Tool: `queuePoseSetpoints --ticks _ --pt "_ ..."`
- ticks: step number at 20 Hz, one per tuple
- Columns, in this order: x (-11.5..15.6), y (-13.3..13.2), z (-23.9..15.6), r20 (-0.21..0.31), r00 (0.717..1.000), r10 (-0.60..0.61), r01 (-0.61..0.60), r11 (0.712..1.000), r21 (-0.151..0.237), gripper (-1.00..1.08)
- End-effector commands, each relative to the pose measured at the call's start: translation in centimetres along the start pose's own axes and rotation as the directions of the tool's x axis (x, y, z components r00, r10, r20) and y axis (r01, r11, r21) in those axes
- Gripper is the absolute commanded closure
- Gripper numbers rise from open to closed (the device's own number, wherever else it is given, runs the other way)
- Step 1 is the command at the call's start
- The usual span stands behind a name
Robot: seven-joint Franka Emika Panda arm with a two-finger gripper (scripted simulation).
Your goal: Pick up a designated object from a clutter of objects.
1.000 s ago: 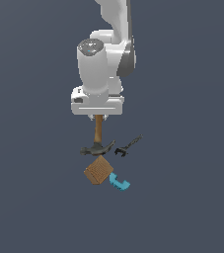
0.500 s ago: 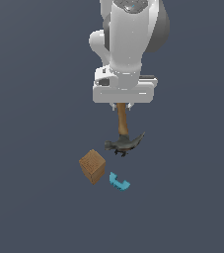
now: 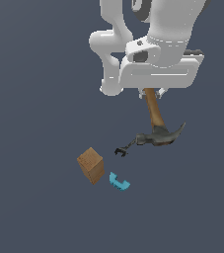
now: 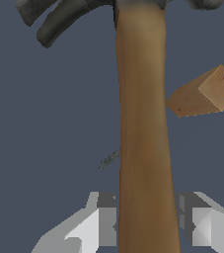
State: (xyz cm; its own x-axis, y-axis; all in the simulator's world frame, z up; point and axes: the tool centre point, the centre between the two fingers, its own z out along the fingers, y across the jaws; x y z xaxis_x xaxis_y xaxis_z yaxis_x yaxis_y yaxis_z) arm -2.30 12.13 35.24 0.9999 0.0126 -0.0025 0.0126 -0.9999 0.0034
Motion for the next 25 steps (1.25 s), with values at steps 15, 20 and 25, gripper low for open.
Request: queuePoseSetpoints --ticks 15,20,25 --pt "3.0 -7.8 -7.6 -0.002 1.000 0.001 -0.001 1.000 0.003 1.08" --pt "3.4 -8.6 -8.4 -0.002 1.000 0.001 -0.001 1.000 0.003 1.08" --pt "3.5 -8.8 -8.6 -0.002 1.000 0.000 0.000 1.000 0.004 1.08"
